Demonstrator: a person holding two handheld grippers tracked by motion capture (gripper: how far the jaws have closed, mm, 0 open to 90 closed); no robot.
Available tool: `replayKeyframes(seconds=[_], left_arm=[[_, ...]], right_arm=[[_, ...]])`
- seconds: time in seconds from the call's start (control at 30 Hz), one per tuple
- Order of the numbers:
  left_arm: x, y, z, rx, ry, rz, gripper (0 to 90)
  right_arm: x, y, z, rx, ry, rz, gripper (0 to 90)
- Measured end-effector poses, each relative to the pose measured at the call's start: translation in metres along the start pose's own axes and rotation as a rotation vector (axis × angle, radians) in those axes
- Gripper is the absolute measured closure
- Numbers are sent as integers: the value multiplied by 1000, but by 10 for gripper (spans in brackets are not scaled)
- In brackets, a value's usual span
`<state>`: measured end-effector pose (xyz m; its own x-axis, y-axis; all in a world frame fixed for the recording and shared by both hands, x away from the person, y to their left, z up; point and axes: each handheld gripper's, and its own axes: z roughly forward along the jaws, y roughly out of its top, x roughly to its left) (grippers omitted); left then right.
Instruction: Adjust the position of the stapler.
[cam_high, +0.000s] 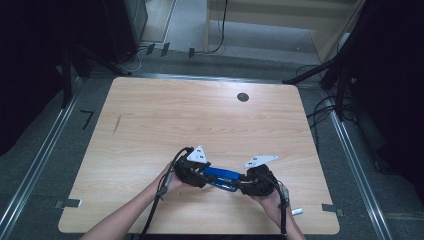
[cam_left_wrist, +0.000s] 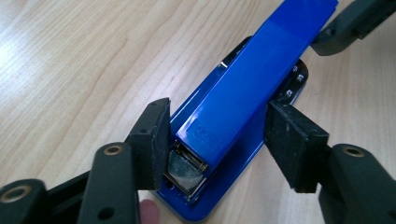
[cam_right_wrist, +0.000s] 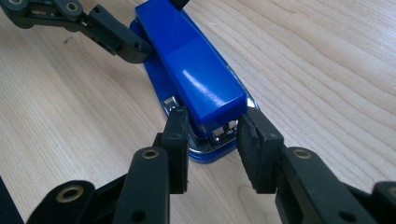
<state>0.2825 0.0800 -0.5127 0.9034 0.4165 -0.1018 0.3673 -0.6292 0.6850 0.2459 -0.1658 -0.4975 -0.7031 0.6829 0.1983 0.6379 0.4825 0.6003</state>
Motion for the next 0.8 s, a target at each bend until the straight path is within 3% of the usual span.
replayKeyframes(seconds=[0.47,0.8], left_arm=[[-12,-2,-3,23,5,-5,505],[-24,-1,-1,48,10,-23,543]], right_arm=[[-4,-3,1,4,7,1,639],[-6,-5,2,21,-12,-2,637]])
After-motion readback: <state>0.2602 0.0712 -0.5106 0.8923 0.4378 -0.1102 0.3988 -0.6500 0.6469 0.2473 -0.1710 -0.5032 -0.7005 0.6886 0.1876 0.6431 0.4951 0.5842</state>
